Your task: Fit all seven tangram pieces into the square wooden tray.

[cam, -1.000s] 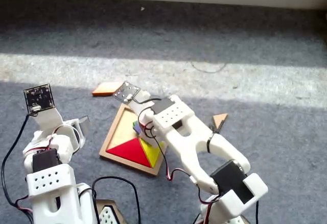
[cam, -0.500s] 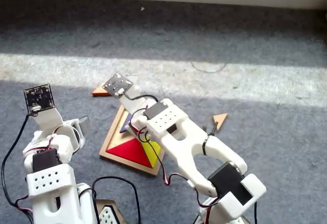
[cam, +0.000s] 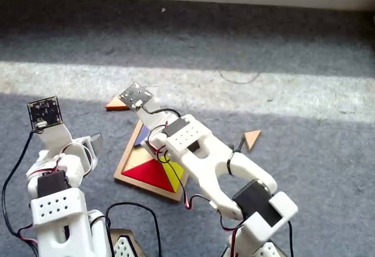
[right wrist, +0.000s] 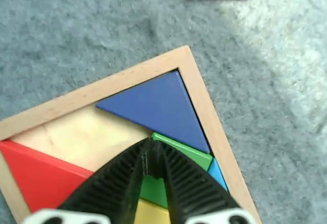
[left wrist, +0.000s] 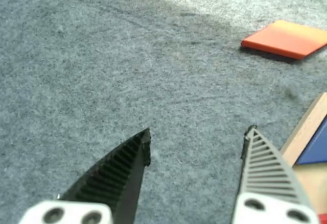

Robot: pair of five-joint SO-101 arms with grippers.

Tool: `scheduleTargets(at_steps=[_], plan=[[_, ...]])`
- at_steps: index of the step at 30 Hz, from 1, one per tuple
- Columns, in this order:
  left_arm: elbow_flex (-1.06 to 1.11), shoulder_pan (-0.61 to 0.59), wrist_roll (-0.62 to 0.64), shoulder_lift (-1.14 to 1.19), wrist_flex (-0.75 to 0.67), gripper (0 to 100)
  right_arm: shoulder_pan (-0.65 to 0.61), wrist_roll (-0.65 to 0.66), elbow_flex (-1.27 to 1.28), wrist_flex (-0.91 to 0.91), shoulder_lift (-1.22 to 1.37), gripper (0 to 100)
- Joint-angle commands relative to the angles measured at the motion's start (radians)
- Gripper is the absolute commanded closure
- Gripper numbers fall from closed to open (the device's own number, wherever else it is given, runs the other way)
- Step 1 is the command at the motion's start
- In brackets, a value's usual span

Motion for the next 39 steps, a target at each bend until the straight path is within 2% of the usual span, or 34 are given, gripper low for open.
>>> scheduleTargets(at_steps=[1, 6, 11, 14, 21, 25, 29, 39], plan=[[-0.005, 0.007, -0.006, -0.016, -0.015, 71, -0.008, -0.002, -0.010, -0.005, 0.002, 99.4], [-0.005, 0.007, -0.006, -0.016, -0.015, 71, -0.007, -0.002, -0.010, 0.048, -0.016, 99.4], [-0.005, 0.007, -0.006, -0.016, -0.015, 71, 0.019, -0.006, -0.004, 0.180, -0.205, 99.4], [-0.005, 0.007, -0.006, -0.016, -0.015, 71, 0.084, -0.006, 0.016, 0.186, -0.288, 99.4], [-0.005, 0.007, -0.006, -0.016, -0.015, 71, 0.222, -0.006, 0.073, 0.183, -0.300, 99.4], [-0.005, 0.007, -0.006, -0.016, -0.015, 71, 0.352, -0.006, 0.071, 0.191, -0.302, 99.4], [-0.005, 0.007, -0.006, -0.016, -0.015, 71, 0.458, -0.008, 0.065, 0.271, -0.292, 99.2], [-0.005, 0.005, -0.005, -0.016, -0.017, 71, 0.466, -0.086, 0.064, 0.275, -0.292, 99.1]])
